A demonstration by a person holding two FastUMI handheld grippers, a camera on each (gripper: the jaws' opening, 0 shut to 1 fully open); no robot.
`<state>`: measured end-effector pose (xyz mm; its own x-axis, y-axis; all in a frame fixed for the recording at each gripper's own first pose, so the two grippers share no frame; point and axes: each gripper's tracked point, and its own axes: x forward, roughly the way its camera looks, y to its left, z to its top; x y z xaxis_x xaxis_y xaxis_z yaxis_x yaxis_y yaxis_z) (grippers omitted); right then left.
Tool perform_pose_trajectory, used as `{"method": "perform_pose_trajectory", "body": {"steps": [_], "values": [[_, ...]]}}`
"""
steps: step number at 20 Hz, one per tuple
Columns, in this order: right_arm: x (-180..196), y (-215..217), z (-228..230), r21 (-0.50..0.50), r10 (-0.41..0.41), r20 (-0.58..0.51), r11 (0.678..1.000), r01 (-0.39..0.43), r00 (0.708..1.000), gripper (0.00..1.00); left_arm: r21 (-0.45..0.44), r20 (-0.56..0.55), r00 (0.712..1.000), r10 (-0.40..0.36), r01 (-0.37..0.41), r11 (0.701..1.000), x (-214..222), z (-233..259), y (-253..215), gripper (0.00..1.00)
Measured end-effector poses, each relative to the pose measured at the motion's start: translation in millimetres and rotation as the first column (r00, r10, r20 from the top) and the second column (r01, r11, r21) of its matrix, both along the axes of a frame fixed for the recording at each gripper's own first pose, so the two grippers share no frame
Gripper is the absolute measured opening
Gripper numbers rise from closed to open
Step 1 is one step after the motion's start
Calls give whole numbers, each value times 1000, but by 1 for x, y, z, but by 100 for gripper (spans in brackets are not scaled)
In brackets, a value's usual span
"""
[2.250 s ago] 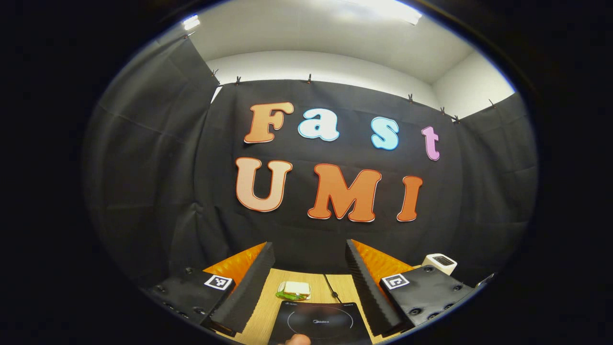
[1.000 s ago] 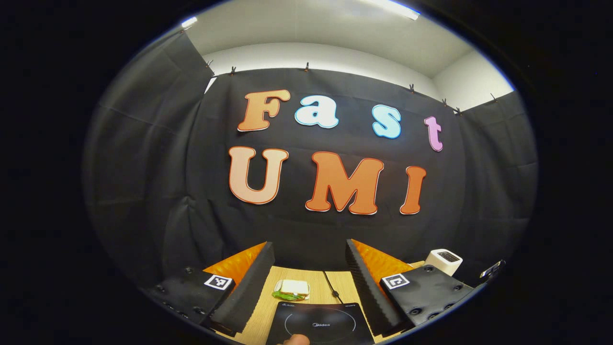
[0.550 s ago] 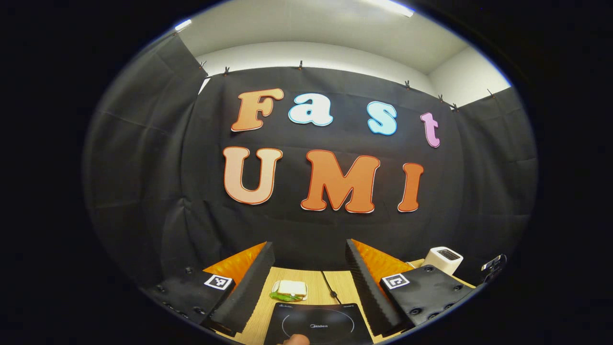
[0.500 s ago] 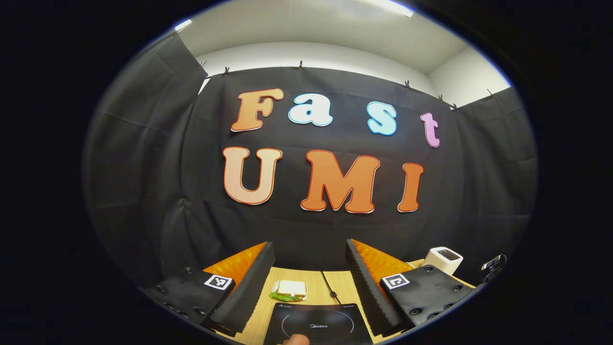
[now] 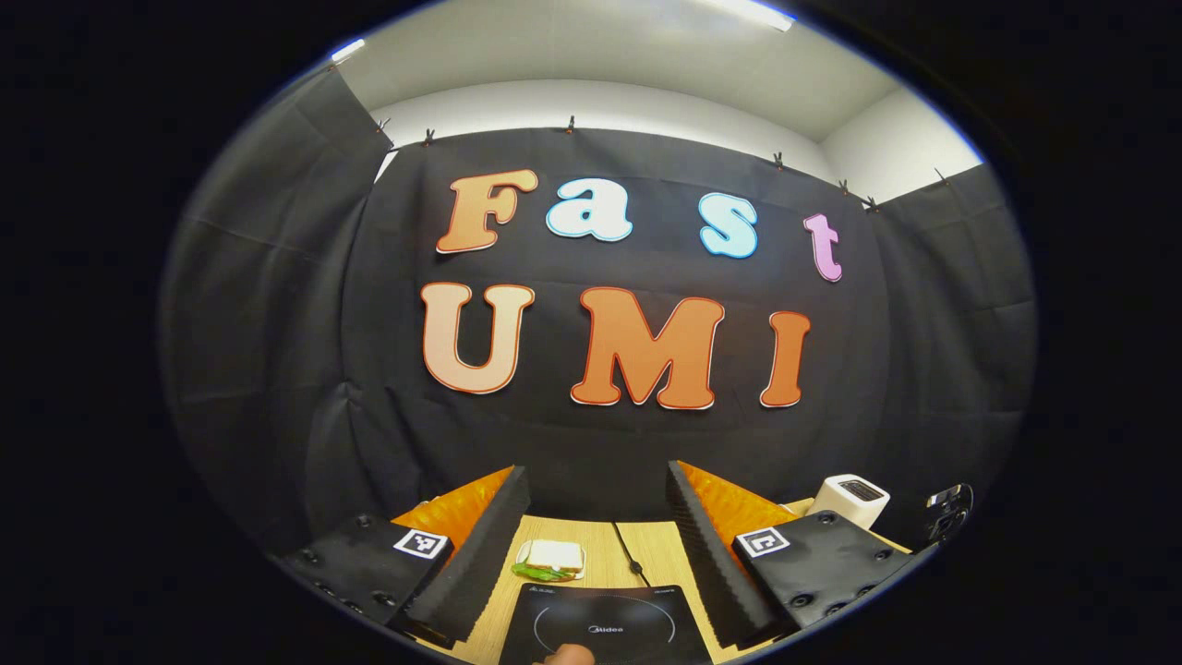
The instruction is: First push the handle of the pot to place it horizontally, then grasp the pot with both hands and set it on the induction cooktop.
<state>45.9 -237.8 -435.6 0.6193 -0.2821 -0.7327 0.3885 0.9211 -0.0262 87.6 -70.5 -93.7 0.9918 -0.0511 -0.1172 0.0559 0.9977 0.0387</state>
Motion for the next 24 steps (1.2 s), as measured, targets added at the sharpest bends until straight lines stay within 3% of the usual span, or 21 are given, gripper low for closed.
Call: {"method": "perform_pose_trajectory", "body": {"steps": [8, 14, 20, 24], "values": [[16, -3, -3, 41, -9, 11, 999, 8, 1000, 0, 11, -39, 999, -29, 29, 1000, 2, -20, -26, 99], [9, -18, 15, -1, -24, 35, 1000, 24, 999, 0, -39, -138, 985, -105, 100, 994, 5, -71, -72, 99], [16, -14, 46, 21, -3, 149, 1000, 0, 989, 2, -52, -268, 948, -170, 162, 986, 10, -149, -119, 98], [26, -2, 52, 7, 66, 165, 998, -68, 984, 14, -65, -398, 895, -199, 189, 980, 5, -218, -146, 98]]}}
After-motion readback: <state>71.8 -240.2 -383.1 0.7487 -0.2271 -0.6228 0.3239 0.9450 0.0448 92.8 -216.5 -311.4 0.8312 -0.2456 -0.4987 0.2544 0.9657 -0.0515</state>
